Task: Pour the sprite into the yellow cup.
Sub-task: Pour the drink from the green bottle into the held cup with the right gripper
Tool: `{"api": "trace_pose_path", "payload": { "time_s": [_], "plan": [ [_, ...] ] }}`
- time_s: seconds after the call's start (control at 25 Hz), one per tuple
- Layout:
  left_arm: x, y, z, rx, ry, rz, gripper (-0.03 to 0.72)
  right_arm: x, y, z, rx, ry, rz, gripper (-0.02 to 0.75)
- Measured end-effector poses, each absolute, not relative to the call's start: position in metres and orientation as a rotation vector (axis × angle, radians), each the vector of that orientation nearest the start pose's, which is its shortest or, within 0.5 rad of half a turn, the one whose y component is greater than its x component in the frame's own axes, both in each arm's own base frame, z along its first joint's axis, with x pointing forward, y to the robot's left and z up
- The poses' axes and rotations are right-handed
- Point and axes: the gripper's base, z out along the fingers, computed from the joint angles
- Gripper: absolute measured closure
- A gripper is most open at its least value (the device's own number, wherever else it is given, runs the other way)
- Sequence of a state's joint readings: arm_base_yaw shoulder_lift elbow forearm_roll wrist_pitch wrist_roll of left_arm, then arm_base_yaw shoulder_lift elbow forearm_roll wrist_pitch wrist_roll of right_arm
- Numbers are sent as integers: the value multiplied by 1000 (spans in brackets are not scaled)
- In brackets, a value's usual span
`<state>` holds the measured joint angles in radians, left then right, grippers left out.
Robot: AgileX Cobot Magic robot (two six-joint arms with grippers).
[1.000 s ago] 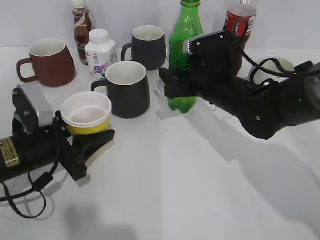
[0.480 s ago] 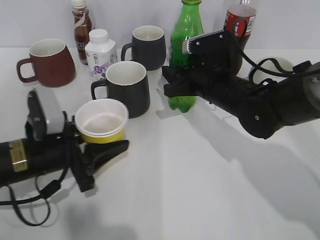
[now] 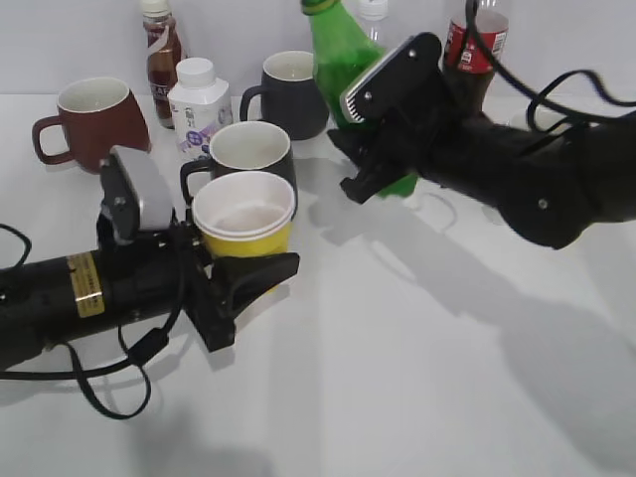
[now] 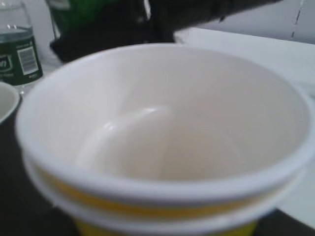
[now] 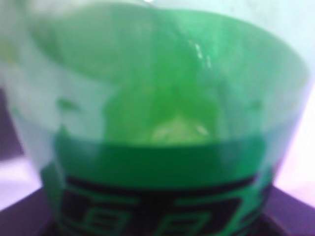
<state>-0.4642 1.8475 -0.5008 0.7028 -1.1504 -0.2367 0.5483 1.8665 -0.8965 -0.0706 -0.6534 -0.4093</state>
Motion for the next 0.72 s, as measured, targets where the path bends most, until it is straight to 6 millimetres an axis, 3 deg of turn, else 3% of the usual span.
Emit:
{"api": "trace_pose_path", "payload": {
  "time_s": [0.36, 0.72],
  "plan": [
    [233, -173, 132, 930, 1628, -786, 297, 323, 204, 187, -1190, 1359, -148, 290],
    [243, -165, 133, 818, 1653, -720, 297, 319, 209, 186, -1395, 1168, -268, 291]
  ]
}}
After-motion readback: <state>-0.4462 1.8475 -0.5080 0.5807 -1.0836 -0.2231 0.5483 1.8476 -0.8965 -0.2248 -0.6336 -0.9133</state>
